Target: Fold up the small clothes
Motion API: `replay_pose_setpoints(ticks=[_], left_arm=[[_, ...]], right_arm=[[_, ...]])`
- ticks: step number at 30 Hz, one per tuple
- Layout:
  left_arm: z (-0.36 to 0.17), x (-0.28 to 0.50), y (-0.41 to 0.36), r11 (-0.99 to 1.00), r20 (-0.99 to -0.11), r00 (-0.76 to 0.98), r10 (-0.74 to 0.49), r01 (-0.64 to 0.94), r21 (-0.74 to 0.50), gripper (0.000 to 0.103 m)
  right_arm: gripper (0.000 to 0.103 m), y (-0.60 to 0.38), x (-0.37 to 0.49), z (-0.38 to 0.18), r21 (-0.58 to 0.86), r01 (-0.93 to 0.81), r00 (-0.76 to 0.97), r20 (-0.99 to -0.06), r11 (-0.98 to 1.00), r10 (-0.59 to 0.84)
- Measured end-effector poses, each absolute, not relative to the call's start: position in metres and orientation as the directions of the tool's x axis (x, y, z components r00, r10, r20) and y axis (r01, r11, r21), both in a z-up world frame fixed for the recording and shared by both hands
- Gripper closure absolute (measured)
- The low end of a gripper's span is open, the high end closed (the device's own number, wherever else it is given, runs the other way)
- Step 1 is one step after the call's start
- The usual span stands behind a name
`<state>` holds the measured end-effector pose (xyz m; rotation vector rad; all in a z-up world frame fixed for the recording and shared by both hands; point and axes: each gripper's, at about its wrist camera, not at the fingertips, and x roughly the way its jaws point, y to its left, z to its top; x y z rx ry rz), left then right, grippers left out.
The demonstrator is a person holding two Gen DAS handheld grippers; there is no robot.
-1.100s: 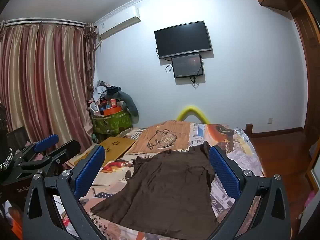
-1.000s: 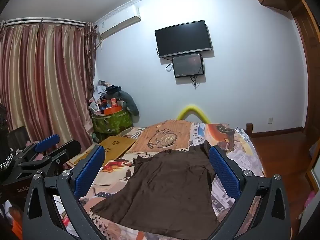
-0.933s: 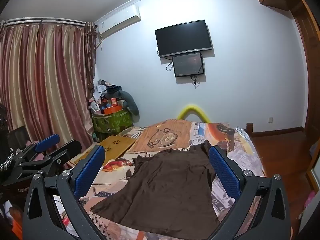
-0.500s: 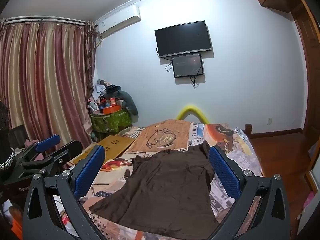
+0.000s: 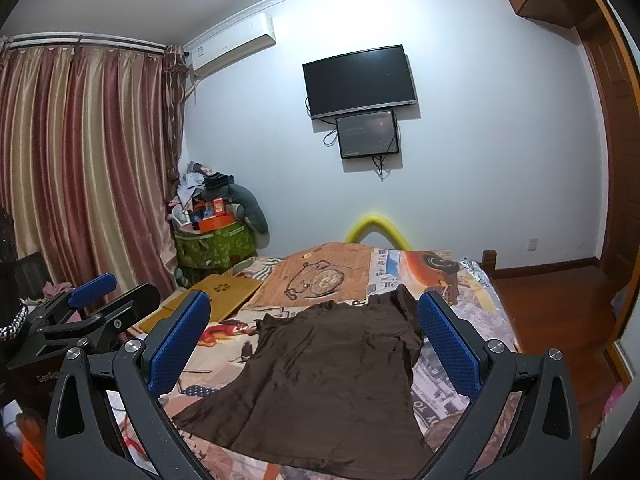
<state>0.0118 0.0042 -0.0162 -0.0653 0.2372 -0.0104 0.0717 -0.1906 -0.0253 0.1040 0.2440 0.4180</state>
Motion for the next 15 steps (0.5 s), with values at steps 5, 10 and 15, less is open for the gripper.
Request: replay_pose_setpoints(ticks=[5,10,15], left_arm=[[-0.0154,0.013,0.0024,0.998,-0.235,0.972,-0.022,0.008,-0.063,0.0],[-0.0108,0.0122,-0.0022,0.998,-0.237,0.971,-0.026,0.012,-0.062,0.0],[-0.0114,0.0135,-0.0033,0.998,-0.238,0.971,-0.024,0.009,-0.062,0.0]], right_arm=[[0.0,-0.1921,0.0719,-0.028,0.155,-0.377,0.89,-0.212,0.913,0.404],[0.0,-0.1916,0.0689,-0.03,0.152,-0.37,0.894,-0.212,0.917,0.395],[0.0,-0.1909,0.0688,-0.0294,0.152,-0.368,0.894,-0.214,0.917,0.394]])
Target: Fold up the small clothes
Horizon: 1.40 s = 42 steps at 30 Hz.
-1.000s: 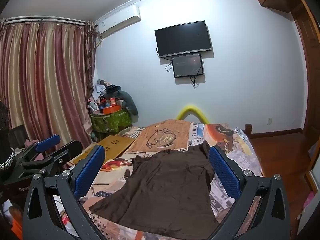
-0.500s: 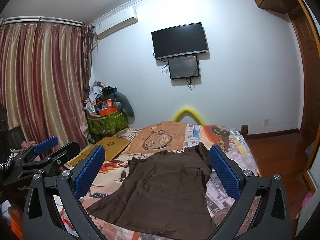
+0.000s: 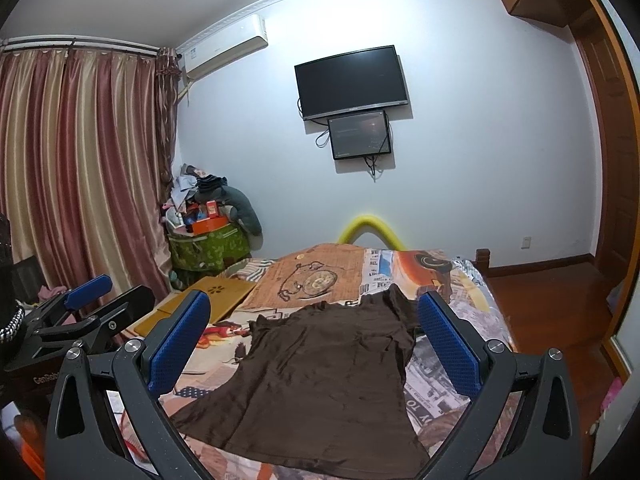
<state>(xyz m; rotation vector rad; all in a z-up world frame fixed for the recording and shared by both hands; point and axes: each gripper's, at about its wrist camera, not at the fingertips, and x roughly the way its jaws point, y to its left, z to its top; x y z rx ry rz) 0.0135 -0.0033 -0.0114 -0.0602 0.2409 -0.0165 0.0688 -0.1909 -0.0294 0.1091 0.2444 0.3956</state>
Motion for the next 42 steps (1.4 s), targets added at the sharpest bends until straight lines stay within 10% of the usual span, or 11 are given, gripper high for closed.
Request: replay_pose_setpoints(ticks=[42], left_arm=[[-0.015,0.026,0.004,0.996,-0.259,0.965,-0.031,0.01,-0.085,0.0]], right_arm=[[0.0,-0.201,0.079,-0.037,0.162,-0.36,0.891,-0.232,0.919,0.39]])
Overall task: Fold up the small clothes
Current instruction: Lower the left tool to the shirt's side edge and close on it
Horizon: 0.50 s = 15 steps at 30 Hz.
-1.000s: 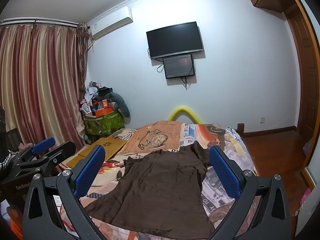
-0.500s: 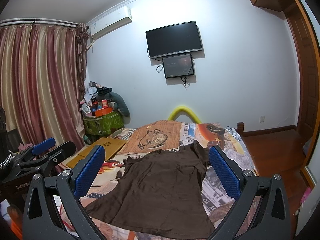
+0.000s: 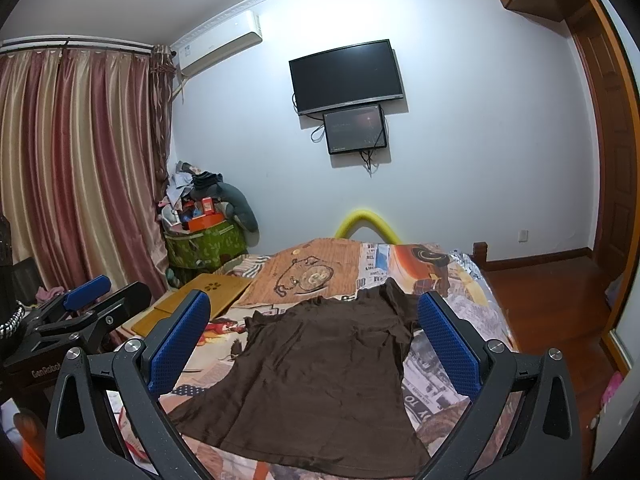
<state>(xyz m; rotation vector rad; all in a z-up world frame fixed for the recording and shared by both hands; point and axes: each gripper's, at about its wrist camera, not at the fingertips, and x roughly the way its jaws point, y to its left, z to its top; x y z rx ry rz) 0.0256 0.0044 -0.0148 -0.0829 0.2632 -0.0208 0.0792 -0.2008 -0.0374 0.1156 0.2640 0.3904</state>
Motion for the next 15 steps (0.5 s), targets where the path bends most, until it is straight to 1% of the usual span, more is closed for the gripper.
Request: replay_pose_setpoints(ticks=[7,11,15], left_arm=[[-0.026,0.056,0.014,0.998,-0.295,0.955,0.021,-0.039,-0.055,0.0],[-0.041,0.096,0.029,0.996,-0.369,0.929,0.023,-0.052,-0.068,0.0],[-0.059,0.139,0.045,0.994,-0.433,0.898,0.076,-0.103,-0.04,0.0]], right_arm=[[0.0,-0.204,0.104,-0.054,0.174,-0.338,0.881,-0.288,0.925,0.376],[0.0,-0.209,0.134,-0.072,0.164,-0.296,0.876,-0.345,0.941,0.335],[0.0,-0.214,0.168,-0.086,0.125,-0.27,0.867,-0.4,0.955,0.297]])
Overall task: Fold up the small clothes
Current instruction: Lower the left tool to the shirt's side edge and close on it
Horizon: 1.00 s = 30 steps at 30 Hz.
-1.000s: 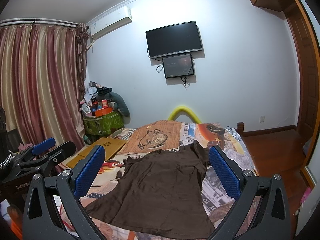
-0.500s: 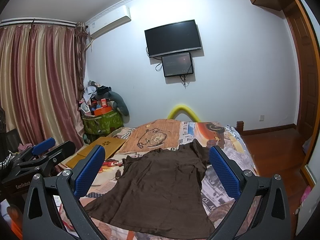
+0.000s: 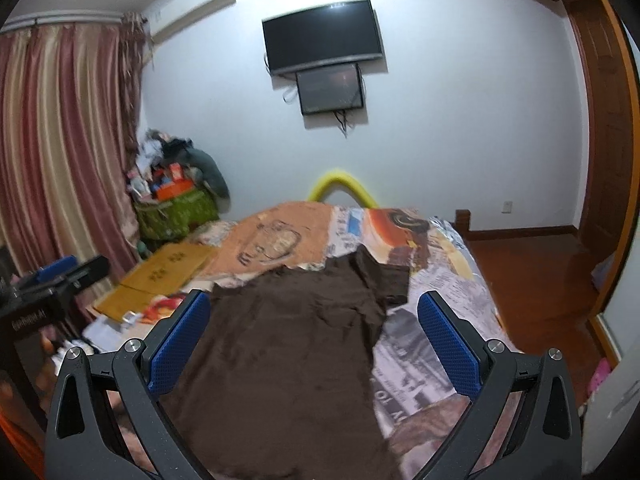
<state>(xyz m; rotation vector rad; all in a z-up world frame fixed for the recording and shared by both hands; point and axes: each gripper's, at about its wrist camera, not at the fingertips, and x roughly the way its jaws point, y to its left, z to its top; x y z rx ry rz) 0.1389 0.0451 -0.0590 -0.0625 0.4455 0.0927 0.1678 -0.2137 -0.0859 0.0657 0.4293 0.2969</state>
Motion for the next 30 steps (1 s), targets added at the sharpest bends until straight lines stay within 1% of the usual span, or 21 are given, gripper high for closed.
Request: replay_pose_setpoints(ticks=[2,5,8,13,18,20,21,22,24,27,28,29,30], left_arm=[[-0.071,0.165,0.056,0.991,-0.467,0.877,0.112,-0.131,-0.008,0.0],[-0.091,0.201,0.076,0.985,-0.502,0.852,0.147,-0.17,0.0,0.0],[-0.11,0.232,0.098,0.981,-0.543,0.825,0.157,-0.193,-0.011,0.0],[-0.146,0.285,0.135,0.974,-0.631,0.753,0.184,-0.227,0.013,0.0],[-0.193,0.333,0.177,0.959,-0.738,0.652,0.171,-0.281,-0.026,0.0],[-0.212,0.352,0.192,0.951,-0.785,0.598,0.16,-0.306,-0.04,0.005],[-0.22,0.358,0.197,0.948,-0.801,0.58,0.148,-0.314,-0.051,0.011],[-0.227,0.365,0.202,0.945,-0.816,0.562,0.136,-0.321,-0.063,0.014],[-0.238,0.376,0.206,0.941,-0.834,0.542,0.106,-0.327,-0.092,0.015],[-0.246,0.391,0.202,0.947,-0.836,0.543,0.079,-0.304,-0.108,0.015],[-0.249,0.397,0.201,0.949,-0.839,0.541,0.066,-0.293,-0.114,0.017],[-0.253,0.403,0.201,0.95,-0.844,0.535,0.049,-0.285,-0.125,0.02],[-0.258,0.408,0.2,0.95,-0.85,0.525,0.036,-0.282,-0.134,0.034]], right_arm=[[0.0,-0.218,0.184,-0.091,0.117,-0.26,0.86,-0.423,0.958,0.285],[0.0,-0.225,0.209,-0.098,0.1,-0.246,0.847,-0.461,0.964,0.264],[0.0,-0.232,0.238,-0.11,0.087,-0.227,0.826,-0.511,0.97,0.239],[0.0,-0.243,0.276,-0.125,0.08,-0.211,0.793,-0.569,0.974,0.219],[0.0,-0.249,0.315,-0.143,0.046,-0.194,0.762,-0.622,0.98,0.18],[0.0,-0.249,0.326,-0.148,0.033,-0.19,0.752,-0.637,0.981,0.167],[0.0,-0.249,0.332,-0.152,0.03,-0.193,0.746,-0.645,0.981,0.166],[0.0,-0.25,0.337,-0.155,0.029,-0.198,0.74,-0.651,0.98,0.169],[0.002,-0.251,0.347,-0.162,0.022,-0.206,0.727,-0.666,0.978,0.168],[0.003,-0.25,0.359,-0.17,0.026,-0.22,0.713,-0.678,0.975,0.179],[0.003,-0.251,0.364,-0.174,0.032,-0.223,0.706,-0.684,0.974,0.184],[0.005,-0.251,0.369,-0.177,0.037,-0.224,0.701,-0.688,0.974,0.188],[0.008,-0.251,0.372,-0.179,0.044,-0.226,0.695,-0.693,0.973,0.192]])
